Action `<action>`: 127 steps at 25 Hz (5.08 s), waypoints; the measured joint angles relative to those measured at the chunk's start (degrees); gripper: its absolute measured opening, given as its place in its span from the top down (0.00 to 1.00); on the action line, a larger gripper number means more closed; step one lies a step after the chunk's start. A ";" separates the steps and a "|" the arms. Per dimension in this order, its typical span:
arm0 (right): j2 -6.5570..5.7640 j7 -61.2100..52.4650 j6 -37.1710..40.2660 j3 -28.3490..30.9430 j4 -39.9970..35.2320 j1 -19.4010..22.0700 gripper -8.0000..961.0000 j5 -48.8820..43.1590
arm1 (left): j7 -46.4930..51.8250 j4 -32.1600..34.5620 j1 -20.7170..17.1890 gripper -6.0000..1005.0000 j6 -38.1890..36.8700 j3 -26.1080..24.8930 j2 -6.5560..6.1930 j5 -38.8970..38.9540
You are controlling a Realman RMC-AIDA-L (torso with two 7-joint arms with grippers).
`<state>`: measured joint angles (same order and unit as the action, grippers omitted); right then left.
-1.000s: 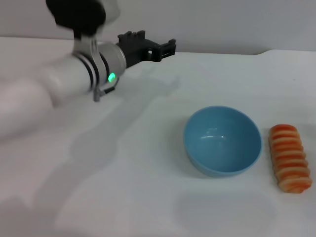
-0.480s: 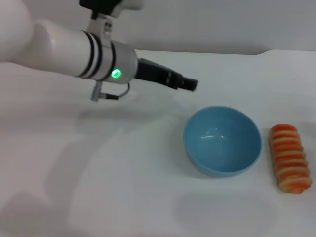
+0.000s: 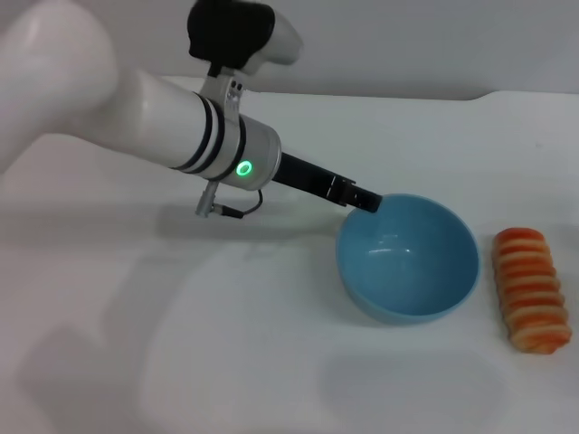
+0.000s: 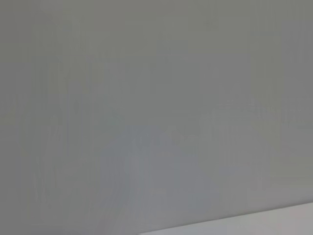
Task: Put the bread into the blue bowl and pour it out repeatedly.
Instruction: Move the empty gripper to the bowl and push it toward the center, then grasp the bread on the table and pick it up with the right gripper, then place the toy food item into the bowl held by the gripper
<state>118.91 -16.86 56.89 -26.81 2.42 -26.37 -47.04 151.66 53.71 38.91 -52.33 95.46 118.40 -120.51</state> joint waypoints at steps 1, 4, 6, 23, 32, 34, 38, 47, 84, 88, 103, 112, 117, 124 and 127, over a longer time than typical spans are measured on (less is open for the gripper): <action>0.01 0.00 -0.23 0.00 -0.06 0.00 0.26 0.00 | -0.05 -1.76 0.84 0.18 0.98 1.13 0.07 0.95; 0.00 0.00 -0.31 0.00 -0.12 0.00 0.26 0.00 | -0.08 -2.66 1.12 0.18 2.45 2.85 0.07 1.91; 0.01 0.00 -0.31 0.00 -0.14 0.00 0.26 0.00 | -0.08 -3.37 1.14 0.18 4.06 4.25 0.07 2.38; 0.03 -0.01 -0.47 0.00 -0.23 0.06 0.26 0.03 | 0.01 -10.66 2.94 0.18 11.42 11.73 0.33 6.45; 0.09 -0.01 -0.47 0.00 -0.11 0.18 0.26 0.03 | -0.11 -10.59 3.17 0.22 10.72 12.69 0.21 7.87; 0.10 -0.01 -0.47 0.00 -0.01 0.18 0.26 0.04 | -0.13 -10.84 3.18 0.28 10.83 12.75 0.19 7.89; 0.10 -0.01 -0.47 0.00 0.15 0.18 0.26 0.04 | -0.15 -11.11 3.18 0.49 11.09 13.27 0.24 7.91; 0.13 -0.43 -1.54 0.00 0.37 0.10 0.26 0.03 | 0.30 -11.17 3.20 0.88 11.58 13.55 0.14 7.89; -1.73 -114.17 15.46 -3.05 -47.87 -5.27 0.27 -98.37 | 12.48 -13.12 13.49 0.99 15.43 2.93 -0.30 -25.21; -0.93 -114.26 14.63 -4.61 -46.89 -5.24 0.27 -98.53 | 12.39 -13.67 13.56 0.99 16.08 2.90 -0.17 -25.28; -0.79 -114.52 7.44 -10.41 -37.96 -7.63 0.26 -98.66 | 11.99 -14.24 13.56 0.99 16.54 3.18 -0.07 -25.01; -0.77 -114.57 6.96 -11.46 -38.12 -7.93 0.33 -98.42 | 12.02 -14.25 13.21 0.99 16.99 3.42 0.03 -24.94; -0.72 -107.78 7.12 -11.53 -38.55 -7.90 0.46 -92.40 | 12.37 -14.25 13.20 0.99 17.08 3.48 0.08 -24.93; -1.10 -101.34 11.60 -11.43 -42.36 -7.29 0.50 -81.20 | 12.55 -14.25 12.95 0.99 16.67 3.49 0.09 -24.86; -0.73 -98.40 15.44 -11.43 -46.20 -7.30 0.51 -76.25 | 12.58 -14.24 12.97 0.99 15.53 3.54 0.22 -24.37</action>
<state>118.18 -115.26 72.33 -38.23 -43.78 -33.67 -123.29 164.25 39.46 51.88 -36.80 99.00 118.62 -144.88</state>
